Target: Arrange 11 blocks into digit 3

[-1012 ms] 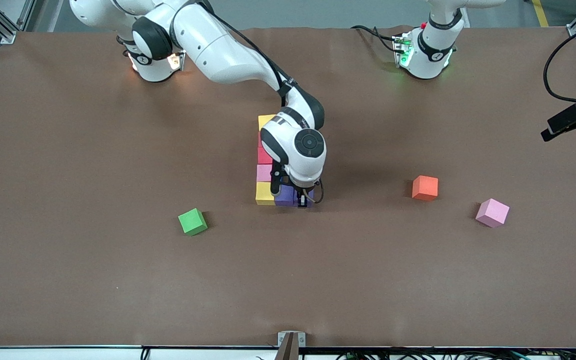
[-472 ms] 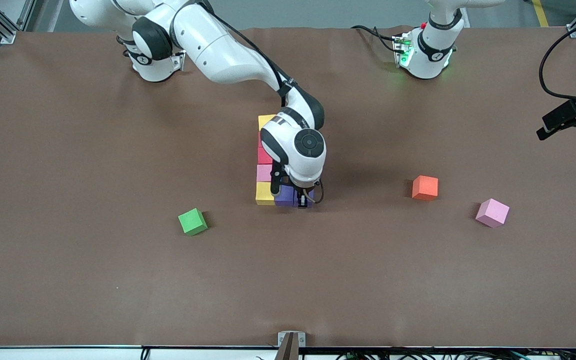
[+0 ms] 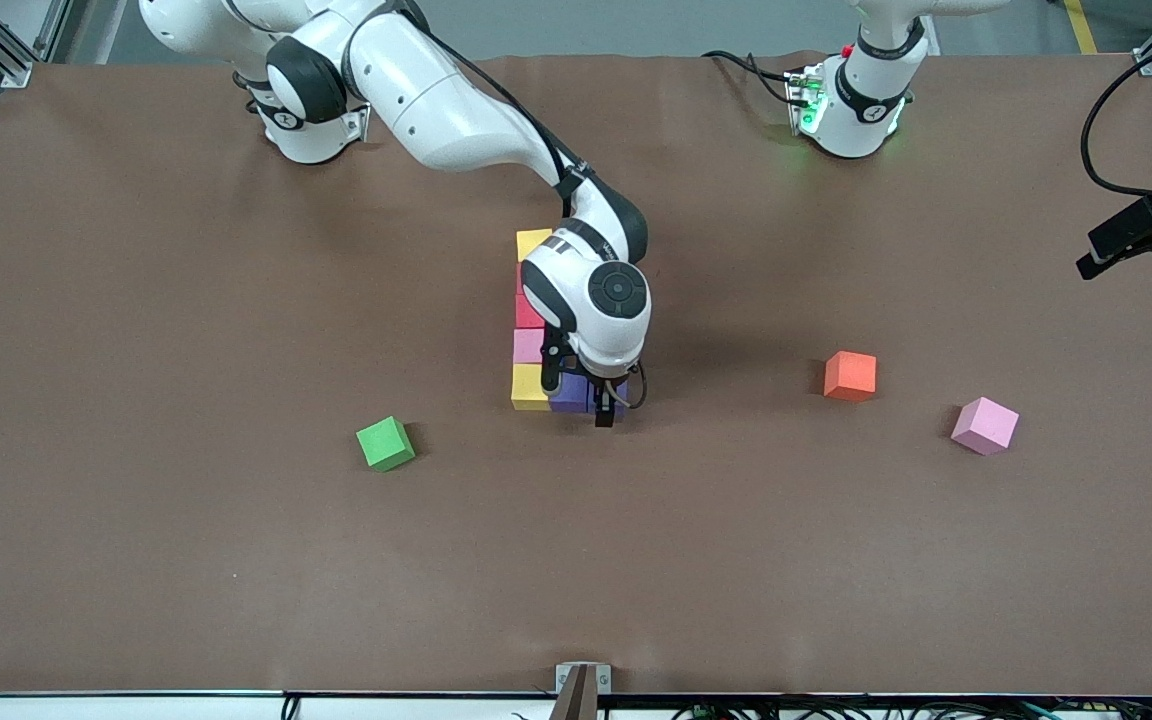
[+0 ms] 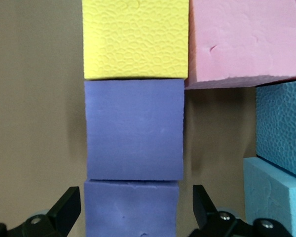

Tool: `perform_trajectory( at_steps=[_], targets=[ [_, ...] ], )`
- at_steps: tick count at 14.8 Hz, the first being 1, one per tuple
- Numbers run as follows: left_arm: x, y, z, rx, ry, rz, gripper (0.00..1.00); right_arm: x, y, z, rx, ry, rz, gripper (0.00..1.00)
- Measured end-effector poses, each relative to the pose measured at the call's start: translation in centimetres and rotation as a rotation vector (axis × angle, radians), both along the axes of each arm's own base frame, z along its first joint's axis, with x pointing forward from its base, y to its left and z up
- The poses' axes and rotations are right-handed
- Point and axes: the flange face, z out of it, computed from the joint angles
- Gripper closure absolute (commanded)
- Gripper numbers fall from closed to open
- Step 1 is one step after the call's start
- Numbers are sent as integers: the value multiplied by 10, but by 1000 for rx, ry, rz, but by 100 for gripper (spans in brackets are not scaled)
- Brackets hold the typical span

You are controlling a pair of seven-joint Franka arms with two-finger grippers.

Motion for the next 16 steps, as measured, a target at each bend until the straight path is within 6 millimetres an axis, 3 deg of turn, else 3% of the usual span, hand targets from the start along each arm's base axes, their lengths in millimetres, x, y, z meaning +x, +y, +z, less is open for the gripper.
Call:
perform_trajectory(
  at_steps=[6, 10, 13, 16],
  targets=[
    [0, -3, 3, 1, -8, -5, 0, 0, 0, 2, -3, 4, 2, 0],
    [0, -4, 3, 1, -8, -7, 0, -1, 4, 17, 2, 5, 8, 0],
    [1, -6, 3, 8, -7, -12, 0, -1, 7, 40, 18, 8, 9, 0],
    [1, -18, 3, 36, -6, -37, 0, 4, 1, 80, 45, 36, 30, 0]
  ],
)
